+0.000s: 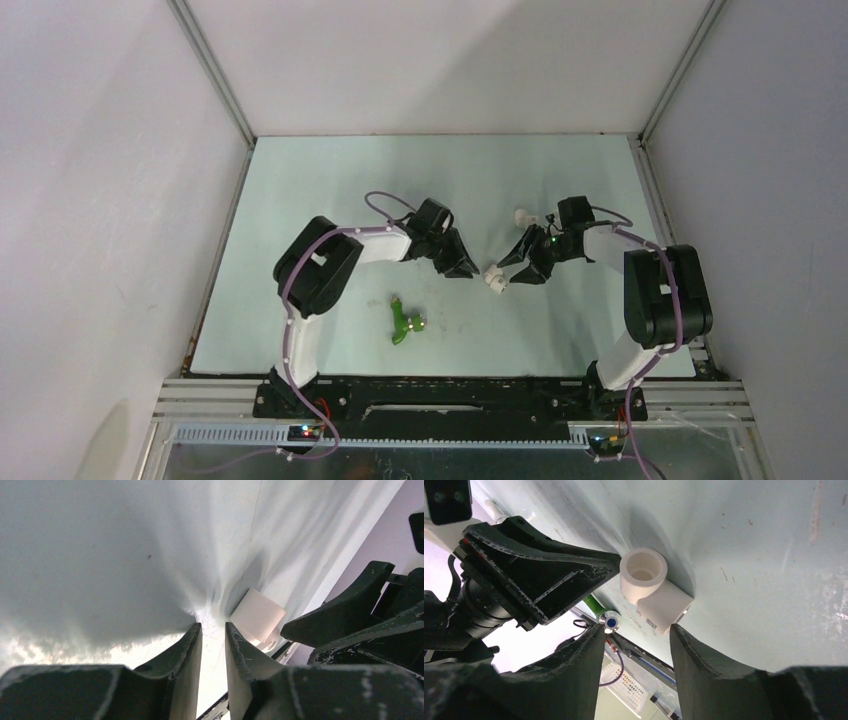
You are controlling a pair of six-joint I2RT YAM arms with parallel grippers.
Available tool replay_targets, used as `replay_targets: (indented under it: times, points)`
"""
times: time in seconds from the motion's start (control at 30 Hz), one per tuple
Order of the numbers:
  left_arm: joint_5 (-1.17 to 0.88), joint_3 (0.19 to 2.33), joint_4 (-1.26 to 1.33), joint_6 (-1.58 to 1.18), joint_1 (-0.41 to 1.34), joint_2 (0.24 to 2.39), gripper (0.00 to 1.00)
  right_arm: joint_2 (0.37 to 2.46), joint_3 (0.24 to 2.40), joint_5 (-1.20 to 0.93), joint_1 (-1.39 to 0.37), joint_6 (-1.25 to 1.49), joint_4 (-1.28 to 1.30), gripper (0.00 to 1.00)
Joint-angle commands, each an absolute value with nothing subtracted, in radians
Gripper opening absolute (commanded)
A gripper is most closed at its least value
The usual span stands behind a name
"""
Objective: Install the water faucets
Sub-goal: Pick up the adaptor at the center of the board.
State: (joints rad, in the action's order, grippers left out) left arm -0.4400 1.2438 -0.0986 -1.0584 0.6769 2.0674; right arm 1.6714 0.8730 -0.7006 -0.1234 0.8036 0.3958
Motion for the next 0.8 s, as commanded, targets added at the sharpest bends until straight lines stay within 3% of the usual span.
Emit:
replay_targets:
  times: [0.0, 0.2, 0.27, 0.43, 0.77]
  points:
    - [-0.392, 1.194, -0.095, -1.085, 0.685, 1.985, 0.35, 1.643, 0.890, -0.688, -0.129, 0.777, 0.452, 0.52]
    - [-0.450, 1.117, 0.124, -1.155, 0.684, 1.956, 0.65, 1.631, 0.866, -0.677, -0.113, 0.758, 0.512, 0.51]
    - [-0.471, 1.130, 0.158, -1.160, 0.686, 1.972, 0.70, 1.623, 0.831, -0.703, -0.105, 0.781, 0.463, 0.50]
    - [-0.514, 1.209, 0.155, -1.152, 0.699, 2.045, 0.66, 1.657, 0.801, -0.742, -0.110, 0.818, 0.372, 0.49]
    - [-0.500, 1.247, 0.060, -1.108, 0.721, 2.098, 0.47, 1.713, 0.787, -0.794, -0.117, 0.886, 0.209, 0.44]
